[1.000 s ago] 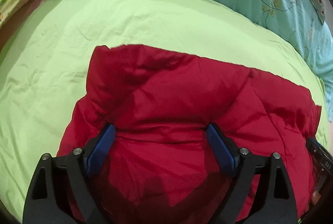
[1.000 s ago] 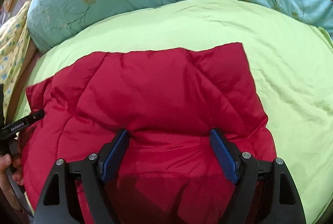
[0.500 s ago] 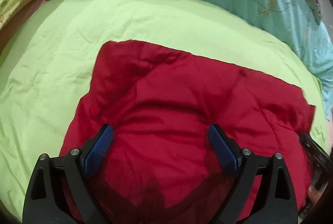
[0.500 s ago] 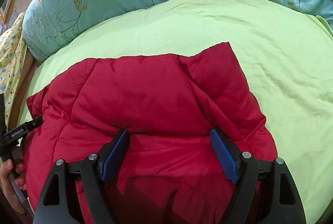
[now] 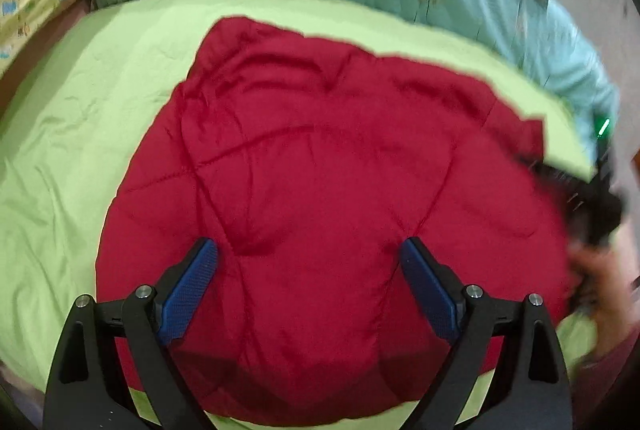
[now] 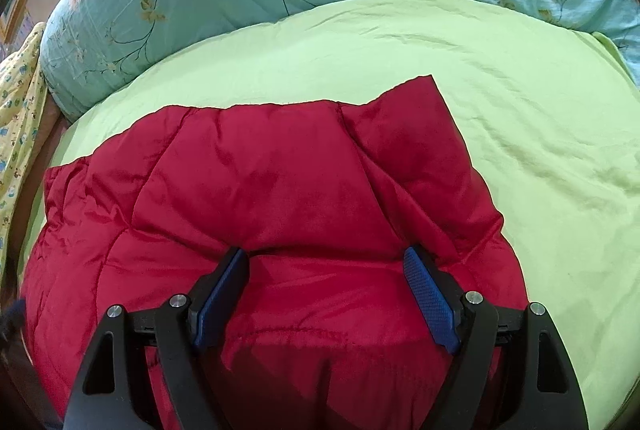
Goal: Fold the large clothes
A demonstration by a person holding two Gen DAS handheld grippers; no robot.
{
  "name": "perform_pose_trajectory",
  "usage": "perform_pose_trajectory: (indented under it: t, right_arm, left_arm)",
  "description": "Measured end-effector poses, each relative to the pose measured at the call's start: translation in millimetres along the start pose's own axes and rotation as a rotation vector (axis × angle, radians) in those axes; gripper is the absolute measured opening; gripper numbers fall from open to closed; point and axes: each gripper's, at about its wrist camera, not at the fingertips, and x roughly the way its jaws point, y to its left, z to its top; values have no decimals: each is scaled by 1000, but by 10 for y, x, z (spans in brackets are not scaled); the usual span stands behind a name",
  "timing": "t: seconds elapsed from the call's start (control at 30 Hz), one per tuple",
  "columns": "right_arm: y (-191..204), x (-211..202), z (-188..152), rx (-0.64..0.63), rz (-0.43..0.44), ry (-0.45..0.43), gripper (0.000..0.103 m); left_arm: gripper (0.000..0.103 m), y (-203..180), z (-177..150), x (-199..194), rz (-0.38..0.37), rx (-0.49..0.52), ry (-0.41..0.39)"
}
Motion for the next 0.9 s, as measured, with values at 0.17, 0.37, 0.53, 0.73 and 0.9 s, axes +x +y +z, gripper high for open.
perform_pose_trajectory:
  t: [0.17,0.37,0.53,0.73,0.9]
  right_arm:
    - [122,-449,-154,-18,-15,-66,83]
    - [364,-972,-635,-146,16,-112,85]
    - [260,-785,-1038,-170,-15,-27,85]
    - [189,-827,-1137,-151,-7,-29,85]
    - [180,-839,-1166,-143,-7,-41,85]
  left_arm:
    - [95,-29,-35,48,25,27,-8]
    - [95,-60,-88,35,42,37,-21]
    - [96,-76,-179,-12,47,45,-28]
    - [96,-64,-244,-92,63,39,-28]
    - [96,-62,-304,-177,73,42,-25]
